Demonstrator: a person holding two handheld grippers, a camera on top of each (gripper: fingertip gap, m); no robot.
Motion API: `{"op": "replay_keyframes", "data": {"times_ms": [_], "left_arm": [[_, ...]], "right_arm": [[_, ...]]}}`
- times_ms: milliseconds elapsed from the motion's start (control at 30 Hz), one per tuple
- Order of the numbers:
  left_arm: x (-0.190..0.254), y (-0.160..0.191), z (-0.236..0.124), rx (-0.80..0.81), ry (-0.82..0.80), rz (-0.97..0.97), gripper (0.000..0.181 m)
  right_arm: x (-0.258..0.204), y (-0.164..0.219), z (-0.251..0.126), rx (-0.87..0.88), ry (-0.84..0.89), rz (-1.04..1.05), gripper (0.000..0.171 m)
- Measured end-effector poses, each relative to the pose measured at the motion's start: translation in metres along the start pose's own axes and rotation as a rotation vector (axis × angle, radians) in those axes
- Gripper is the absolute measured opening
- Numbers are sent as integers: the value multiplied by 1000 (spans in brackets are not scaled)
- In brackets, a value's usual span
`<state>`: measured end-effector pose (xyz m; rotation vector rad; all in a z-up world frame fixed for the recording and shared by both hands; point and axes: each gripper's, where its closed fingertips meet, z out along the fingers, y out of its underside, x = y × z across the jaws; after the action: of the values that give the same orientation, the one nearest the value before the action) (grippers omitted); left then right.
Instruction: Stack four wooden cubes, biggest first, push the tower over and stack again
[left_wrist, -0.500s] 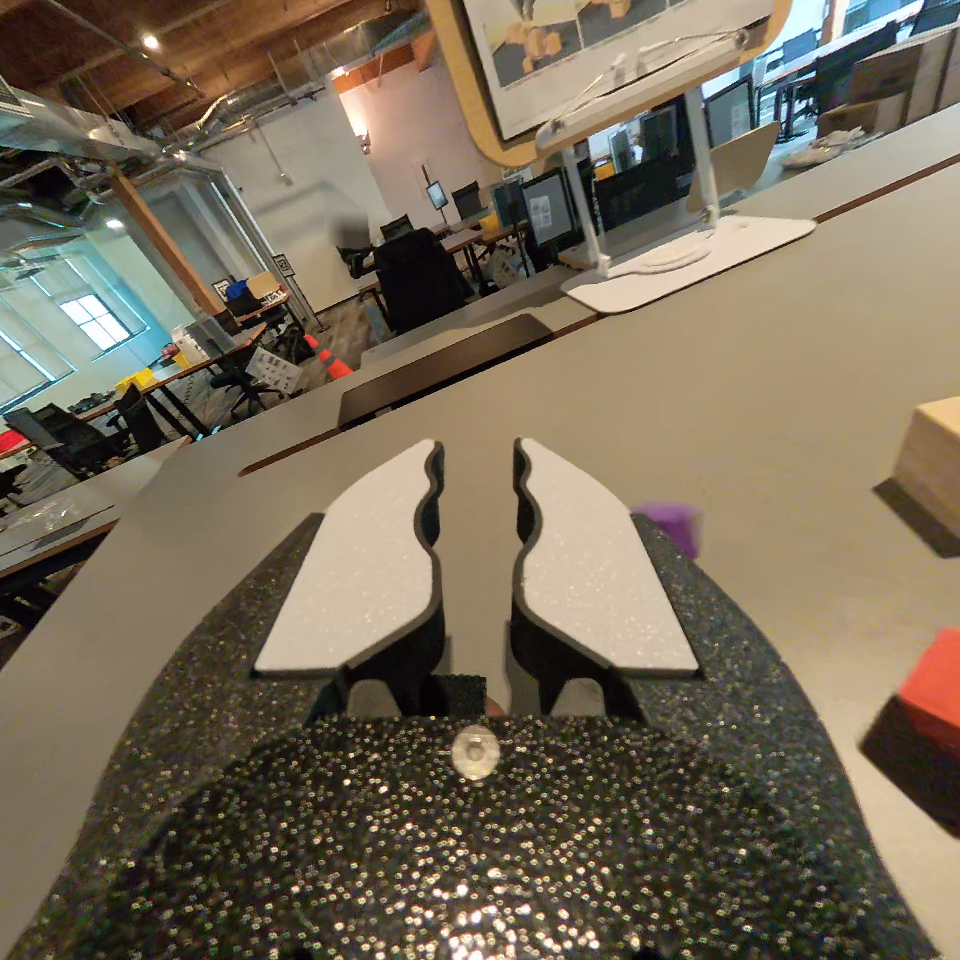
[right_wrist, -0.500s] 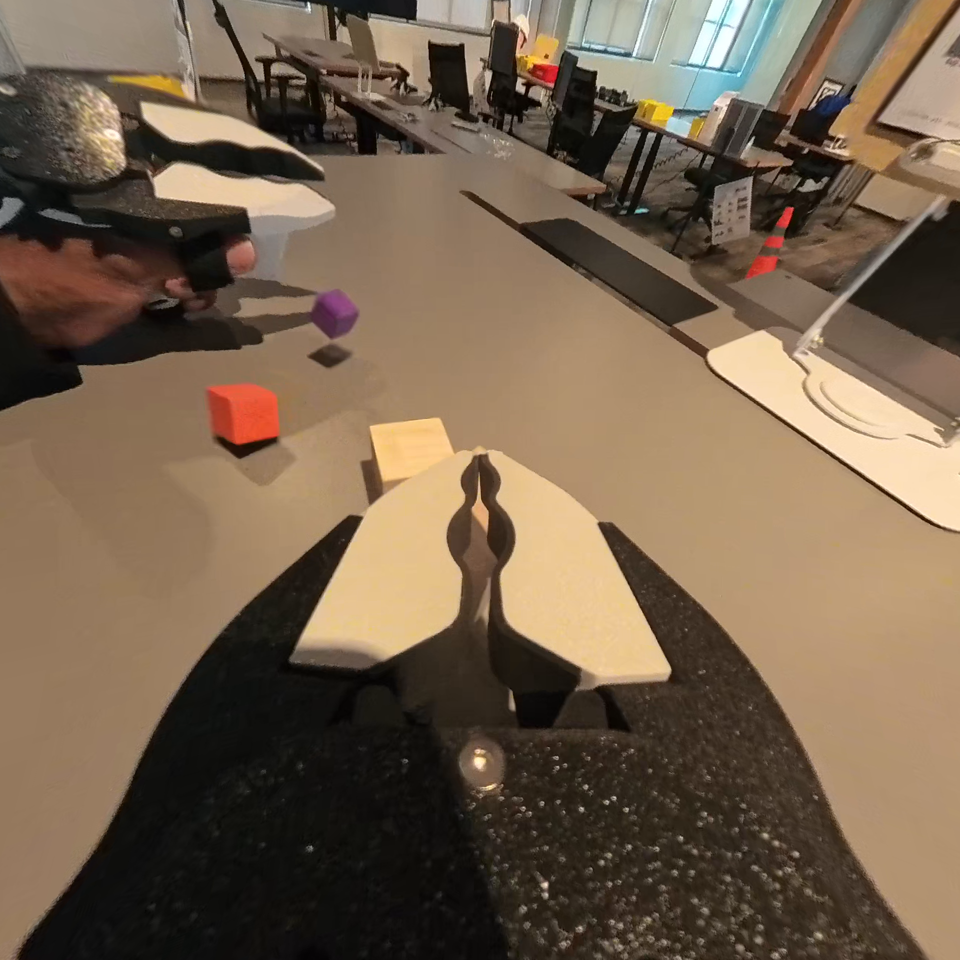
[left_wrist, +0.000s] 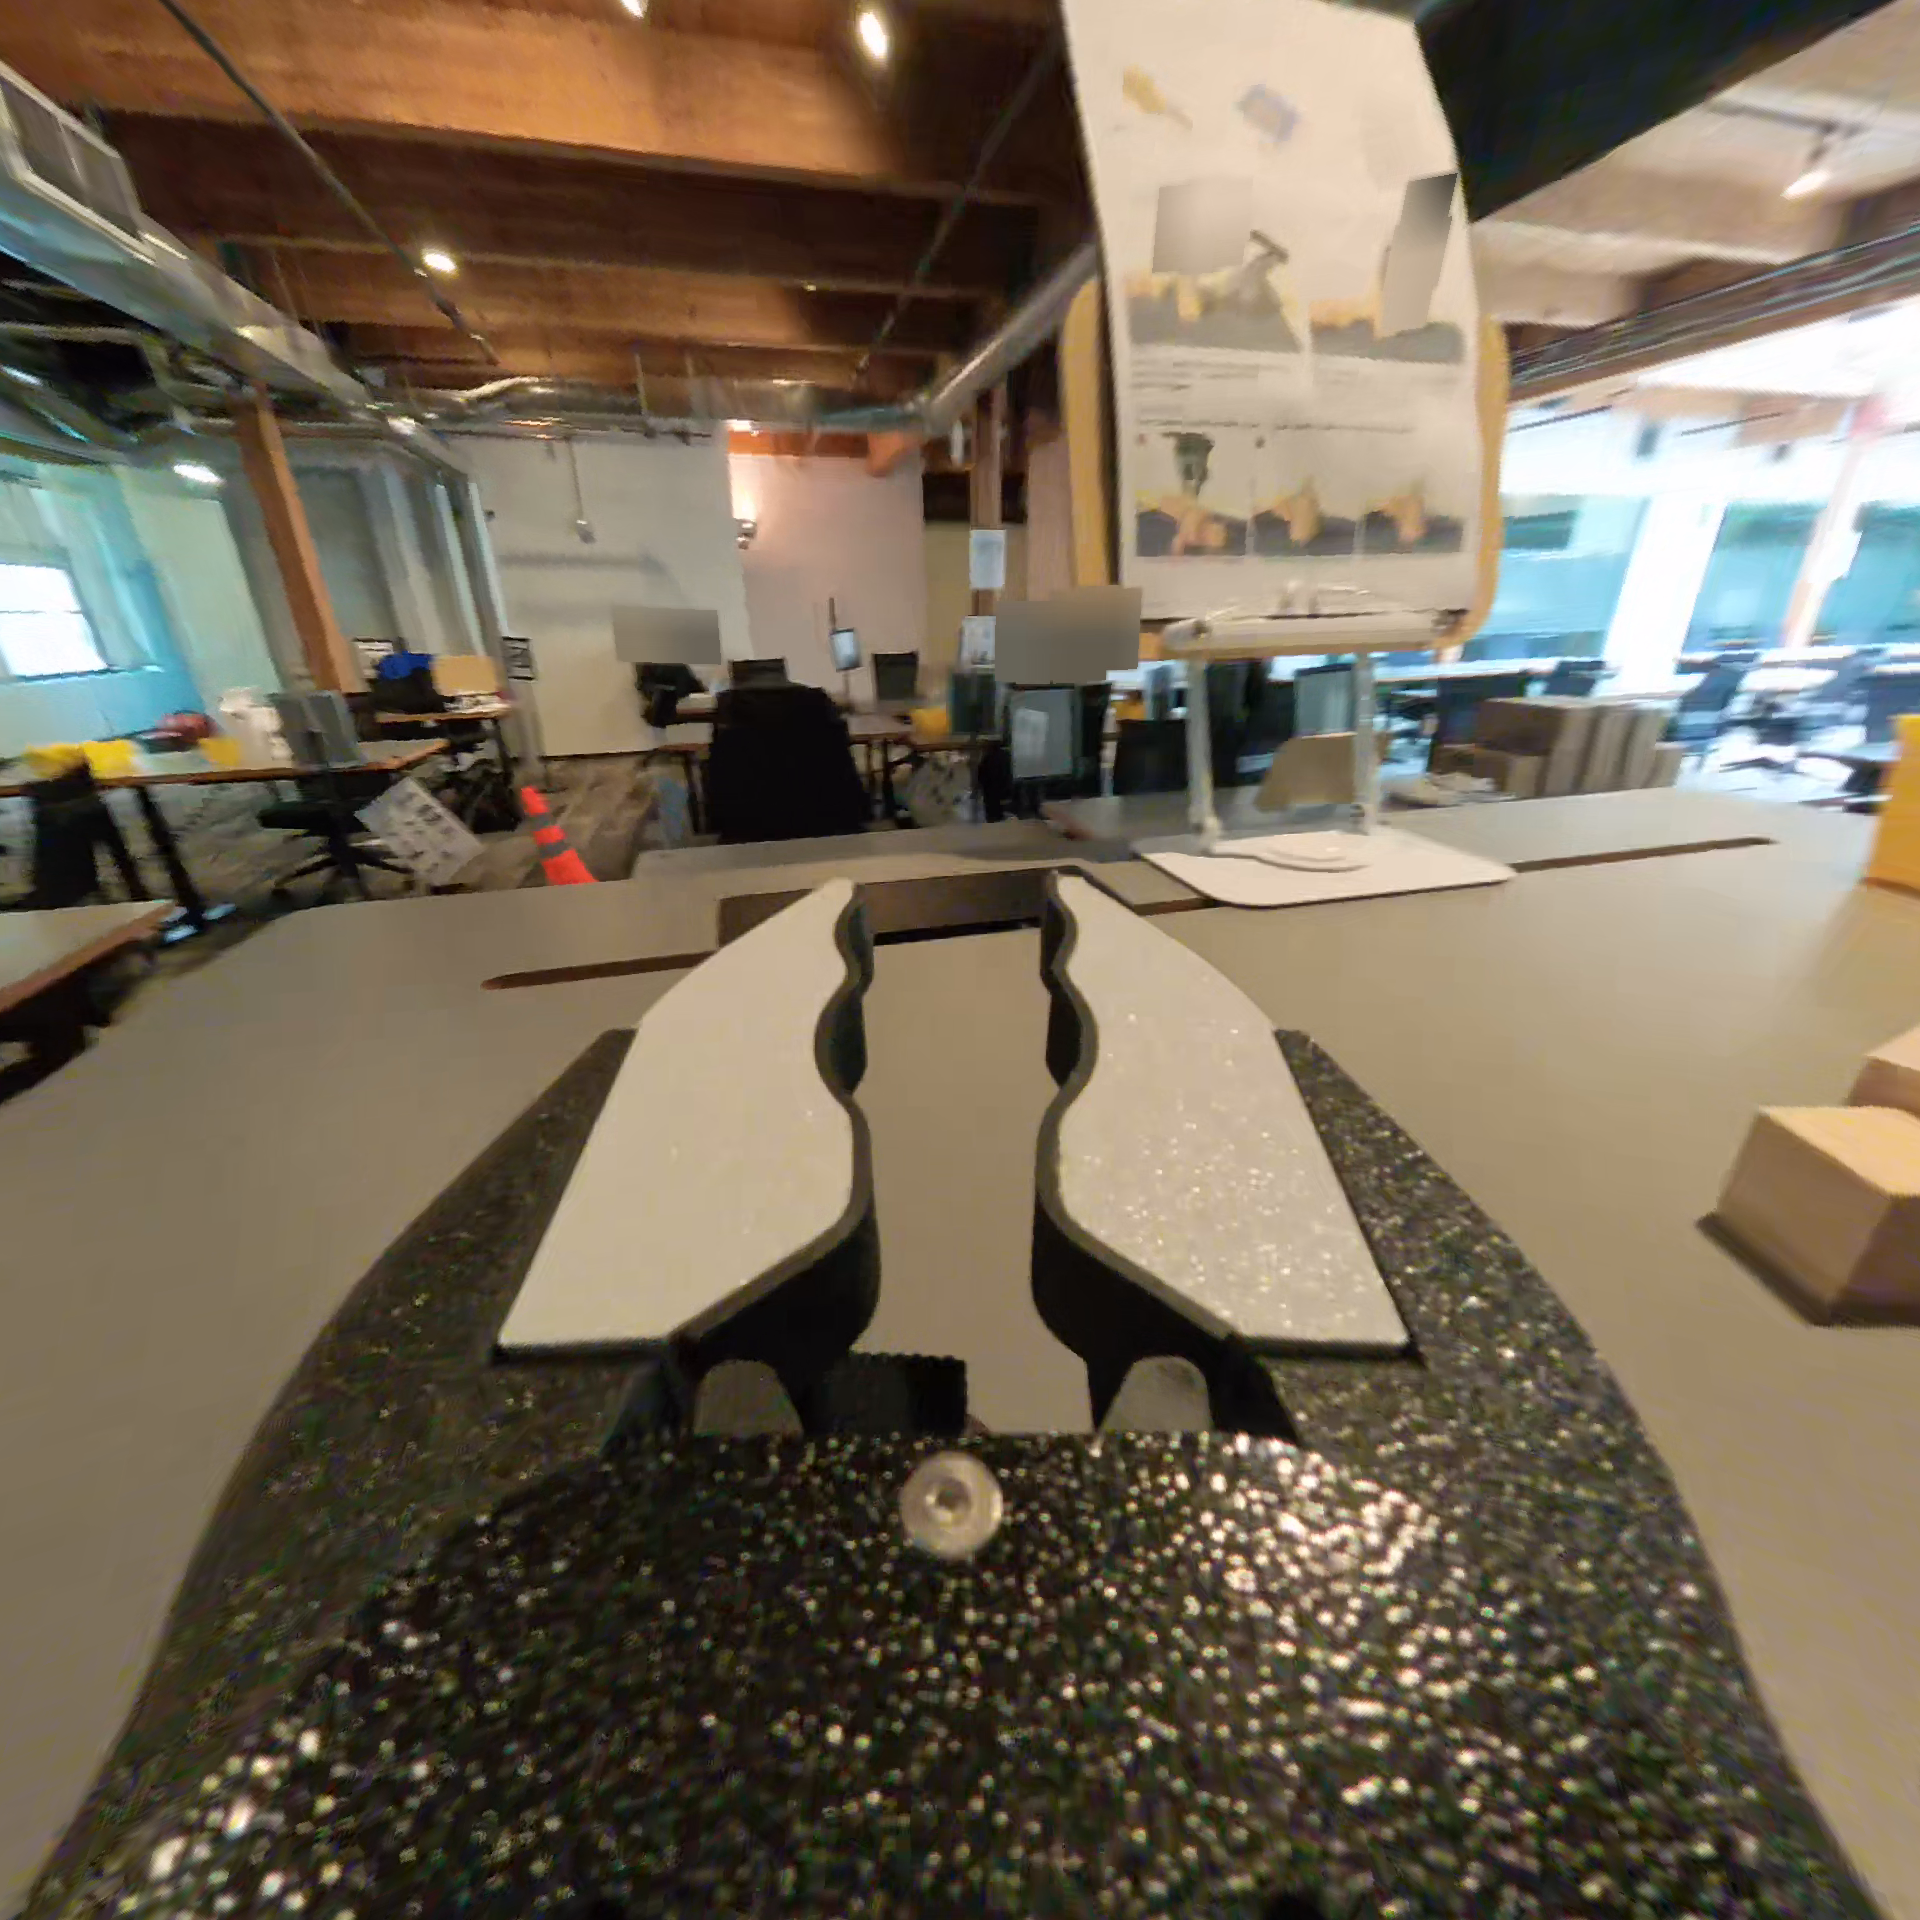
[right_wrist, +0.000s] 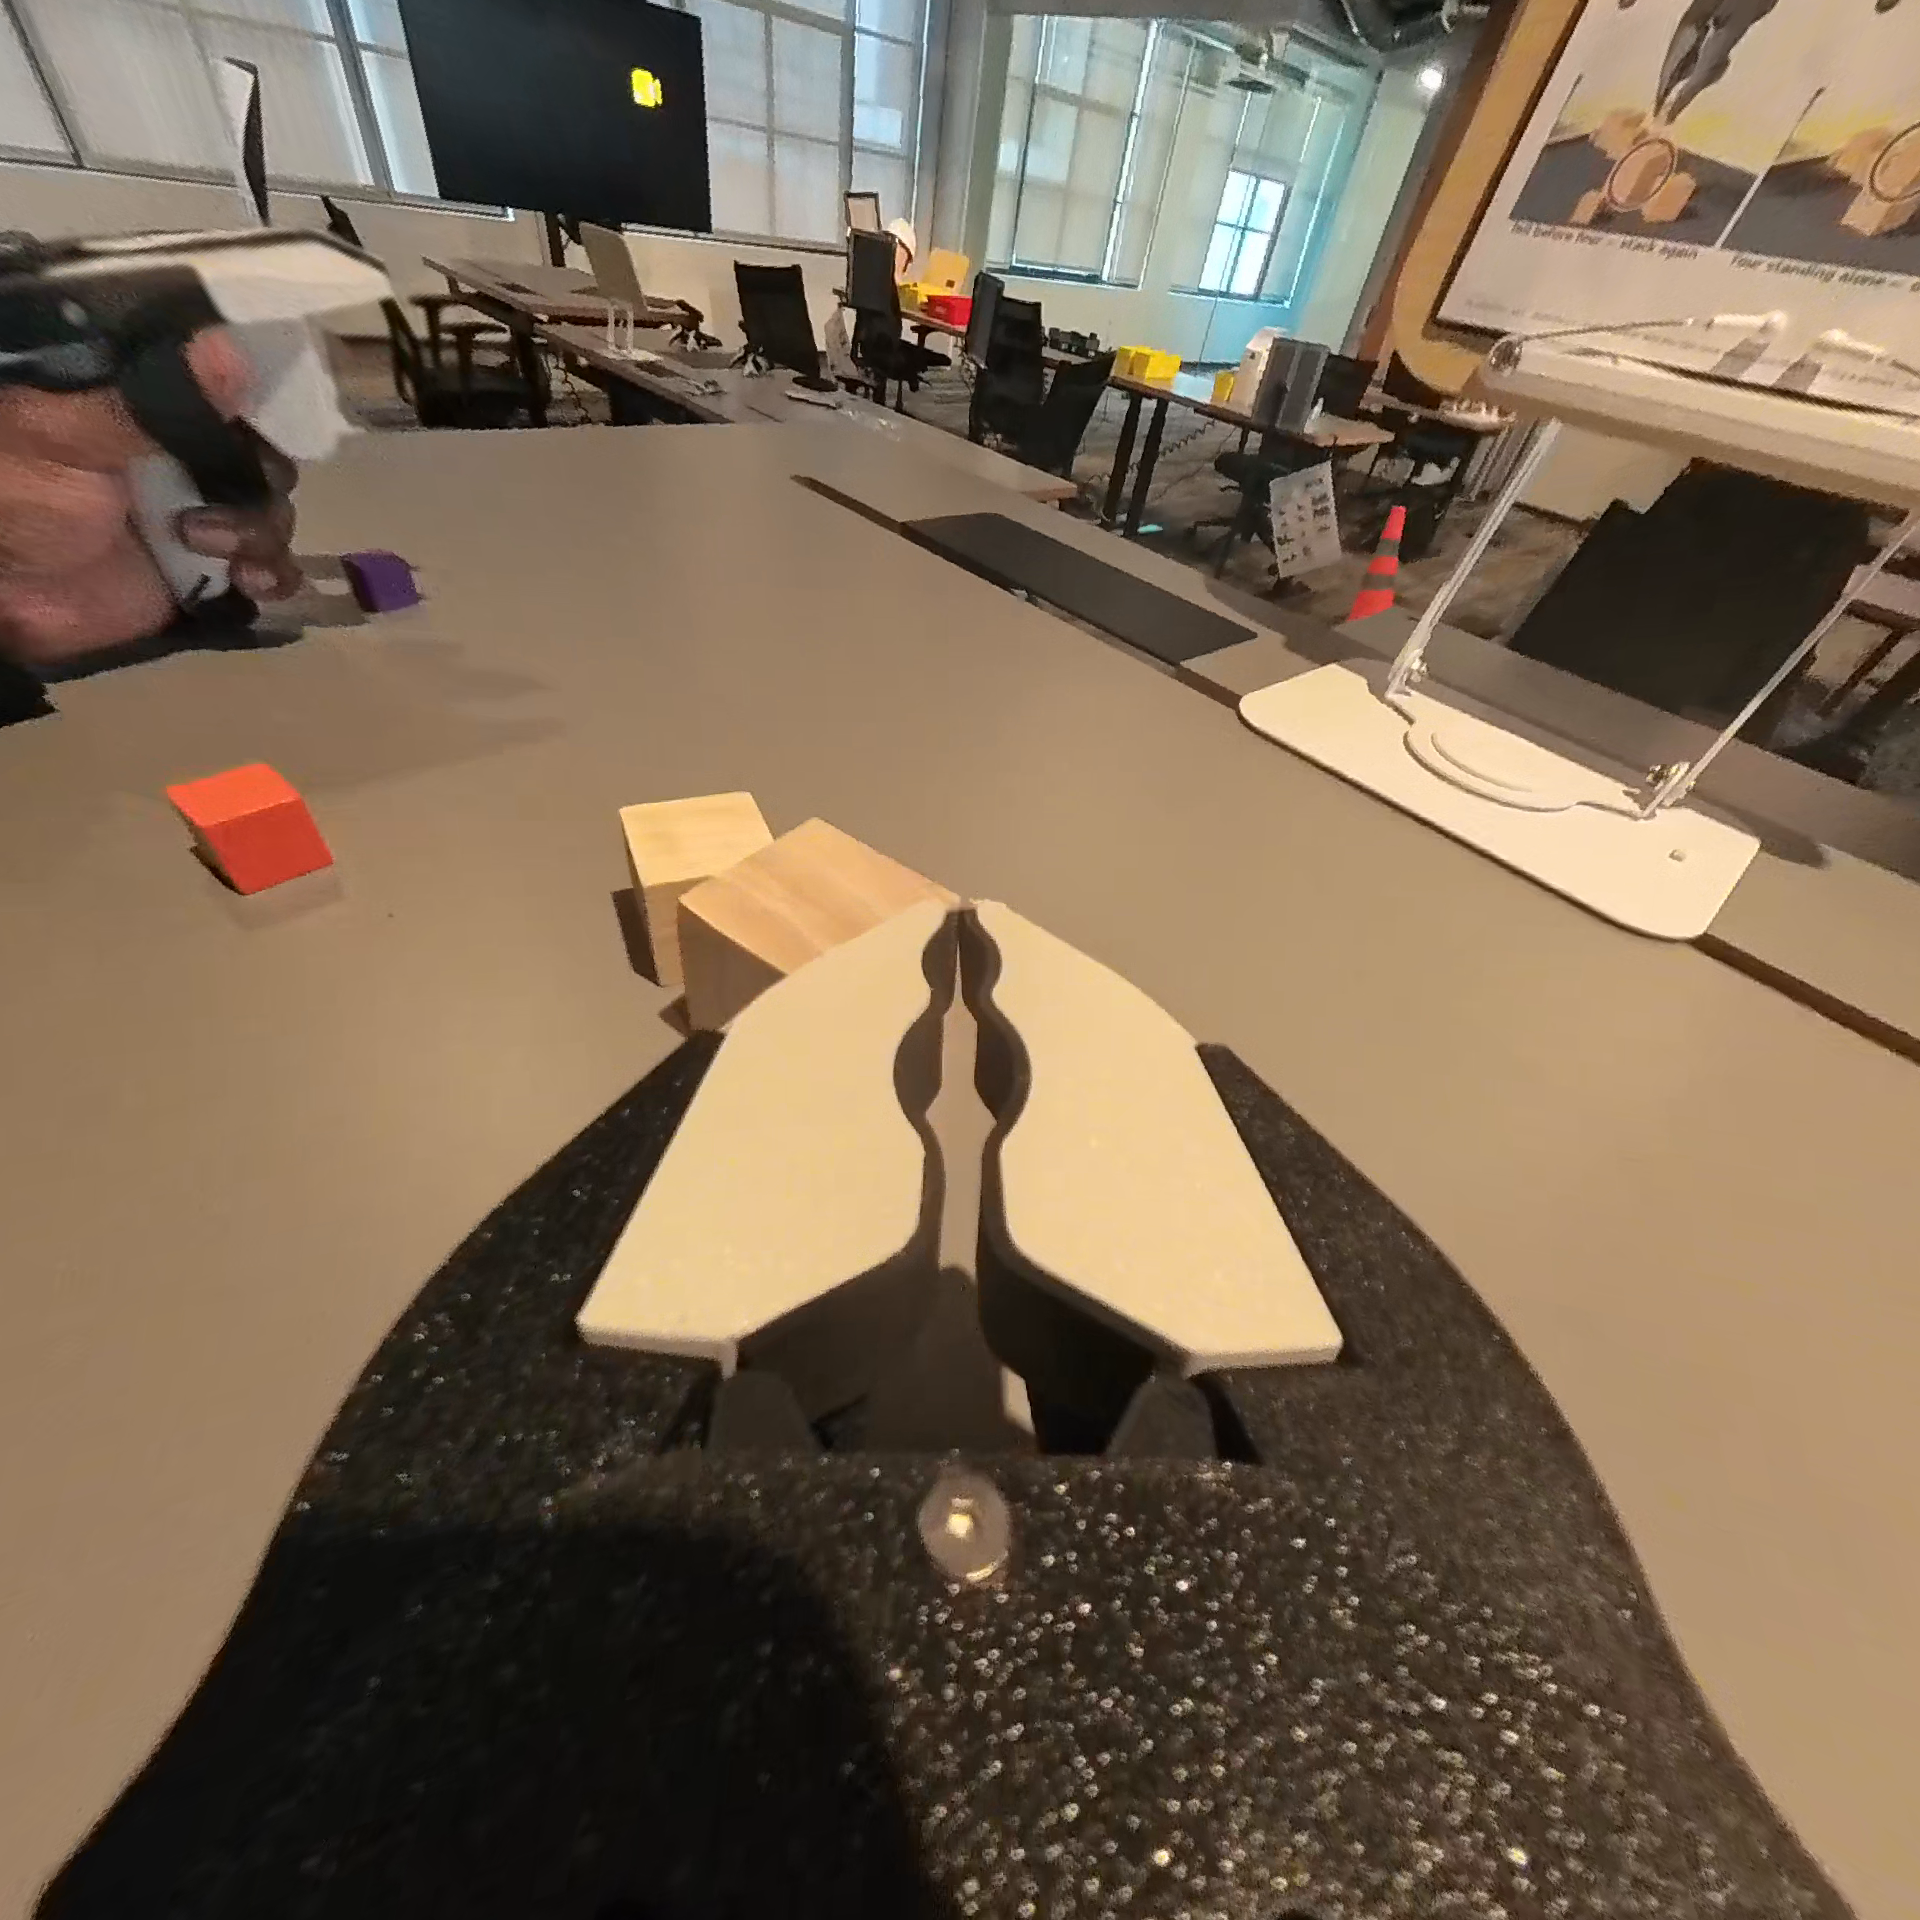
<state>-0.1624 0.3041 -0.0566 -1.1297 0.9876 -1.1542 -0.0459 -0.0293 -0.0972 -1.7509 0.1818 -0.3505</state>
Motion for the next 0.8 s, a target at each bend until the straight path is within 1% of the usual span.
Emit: {"op": "replay_keyframes", "data": {"times_ms": [33,100,200,267,333,400,467,567,667,800], "left_arm": [[6,1,-1,-7,41,-2,31],[34,8,1,-57,159,36,35],[90,22,7,-151,323,106,39],[126,34,12,-217,389,162,39],[148,48,18,-294,392,254,40],[155,63,24,-377,360,336,39],[161,73,27,-437,374,375,40],[170,81,25,-492,424,382,43],[192,83,18,-514,500,358,44],[223,83,8,-535,545,327,44]], "right_arm": [[0,2,1,-5,0,5,0],[0,5,3,-18,-4,11,0],[1,5,5,-19,0,3,0],[2,6,6,-25,1,0,0],[2,7,8,-34,3,-12,0],[1,8,9,-43,4,-33,0],[0,9,10,-49,4,-52,0],[0,9,11,-51,6,-60,0],[2,8,11,-41,12,-53,0],[5,5,9,-22,21,-43,0]]}}
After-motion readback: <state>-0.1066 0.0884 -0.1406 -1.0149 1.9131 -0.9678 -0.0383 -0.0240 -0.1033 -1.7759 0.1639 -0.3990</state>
